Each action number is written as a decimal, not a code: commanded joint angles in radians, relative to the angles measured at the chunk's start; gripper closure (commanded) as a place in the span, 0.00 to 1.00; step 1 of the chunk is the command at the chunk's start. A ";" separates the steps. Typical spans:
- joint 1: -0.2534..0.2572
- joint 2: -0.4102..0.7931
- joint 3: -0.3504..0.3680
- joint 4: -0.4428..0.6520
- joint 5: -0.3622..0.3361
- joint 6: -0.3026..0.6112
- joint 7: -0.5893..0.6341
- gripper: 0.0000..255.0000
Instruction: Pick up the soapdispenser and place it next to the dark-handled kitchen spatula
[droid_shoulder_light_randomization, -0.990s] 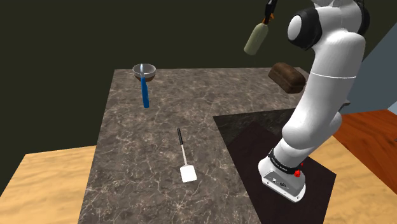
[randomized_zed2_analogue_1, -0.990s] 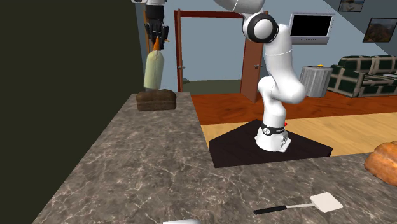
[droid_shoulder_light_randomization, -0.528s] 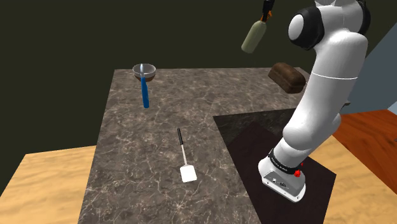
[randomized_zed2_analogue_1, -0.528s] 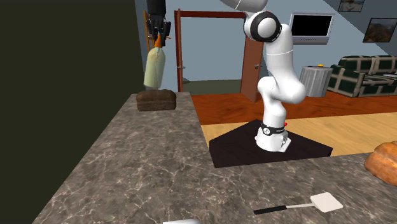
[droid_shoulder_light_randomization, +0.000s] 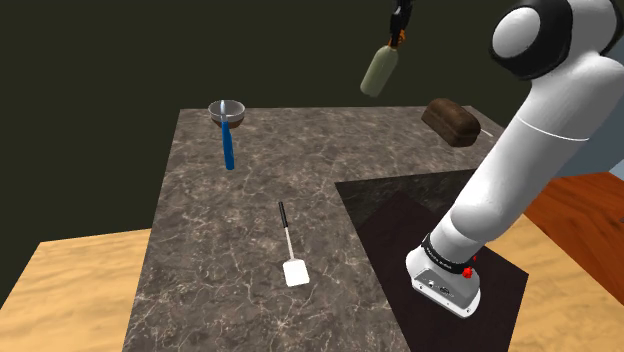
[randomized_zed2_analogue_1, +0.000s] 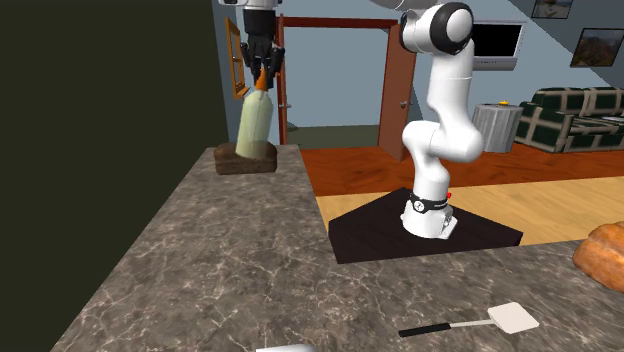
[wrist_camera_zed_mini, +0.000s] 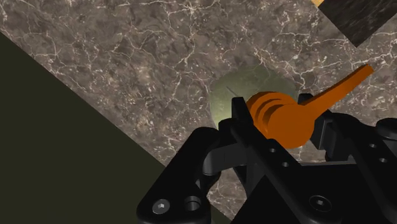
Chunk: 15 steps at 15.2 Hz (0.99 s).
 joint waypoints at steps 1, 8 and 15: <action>0.029 -0.037 0.024 -0.064 -0.015 0.021 0.056 1.00; 0.113 -0.115 0.115 -0.229 -0.032 0.082 0.244 1.00; 0.186 -0.131 0.201 -0.325 -0.021 0.134 0.415 1.00</action>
